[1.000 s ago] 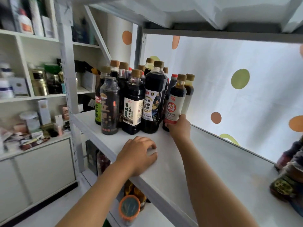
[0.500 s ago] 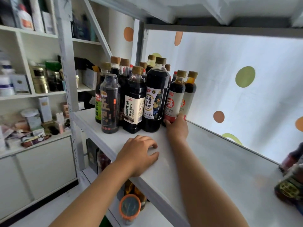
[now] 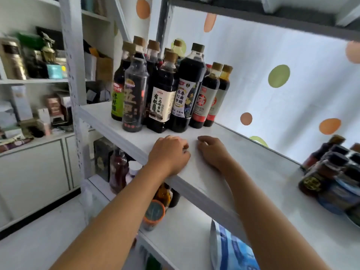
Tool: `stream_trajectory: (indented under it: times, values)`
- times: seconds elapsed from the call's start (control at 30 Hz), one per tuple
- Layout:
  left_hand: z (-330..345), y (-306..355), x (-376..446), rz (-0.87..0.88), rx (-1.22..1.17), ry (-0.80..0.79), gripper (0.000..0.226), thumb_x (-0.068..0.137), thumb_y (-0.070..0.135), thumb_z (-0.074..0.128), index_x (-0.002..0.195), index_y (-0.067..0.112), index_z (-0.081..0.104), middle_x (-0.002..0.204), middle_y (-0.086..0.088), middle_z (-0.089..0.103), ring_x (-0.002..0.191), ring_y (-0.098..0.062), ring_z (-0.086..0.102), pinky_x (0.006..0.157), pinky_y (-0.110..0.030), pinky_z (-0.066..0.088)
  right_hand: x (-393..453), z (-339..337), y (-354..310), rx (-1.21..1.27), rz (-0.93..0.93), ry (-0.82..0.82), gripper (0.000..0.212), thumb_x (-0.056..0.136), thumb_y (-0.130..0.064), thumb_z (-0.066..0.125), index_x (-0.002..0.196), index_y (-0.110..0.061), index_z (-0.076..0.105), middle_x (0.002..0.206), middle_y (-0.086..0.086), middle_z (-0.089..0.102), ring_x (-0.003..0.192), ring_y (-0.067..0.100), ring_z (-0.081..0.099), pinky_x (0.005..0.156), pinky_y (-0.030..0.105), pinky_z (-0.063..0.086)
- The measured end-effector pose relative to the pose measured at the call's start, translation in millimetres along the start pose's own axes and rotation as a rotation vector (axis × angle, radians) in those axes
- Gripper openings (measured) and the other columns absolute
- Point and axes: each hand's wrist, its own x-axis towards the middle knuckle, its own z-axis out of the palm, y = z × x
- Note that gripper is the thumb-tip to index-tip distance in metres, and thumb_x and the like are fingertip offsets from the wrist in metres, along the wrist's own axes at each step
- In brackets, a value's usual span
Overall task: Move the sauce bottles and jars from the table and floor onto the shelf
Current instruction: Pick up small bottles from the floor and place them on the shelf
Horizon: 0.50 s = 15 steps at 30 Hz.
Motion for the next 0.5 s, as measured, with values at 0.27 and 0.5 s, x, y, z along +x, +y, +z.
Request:
stream_trajectory:
  times: [0.27, 0.5]
  values:
    - [7.6, -4.0, -16.1, -0.033, -0.008, -0.005, 0.036, 0.096, 0.024, 0.039, 0.120, 0.024, 0.065, 0.123, -0.003, 0.065, 0.111, -0.027, 0.059, 0.088, -0.035, 0.043, -79.7, 7.8, -12.4, -0.432, -0.013, -0.182, 0.055, 0.107, -0.042, 0.021, 0.158, -0.022, 0.019, 0.167, -0.002, 0.010, 0.153, 0.012, 0.007, 0.124, 0.039, 0.001]
    - [20.3, -6.0, -110.0, 0.058, 0.016, 0.138, 0.048, 0.105, 0.028, 0.024, 0.144, 0.008, 0.042, 0.153, -0.007, 0.039, 0.147, -0.021, 0.024, 0.118, -0.037, 0.018, -186.6, 48.9, -33.9, -0.486, 0.029, 0.230, 0.054, 0.106, -0.035, 0.021, 0.152, -0.013, 0.034, 0.162, 0.008, 0.028, 0.152, 0.023, 0.019, 0.121, 0.046, 0.011]
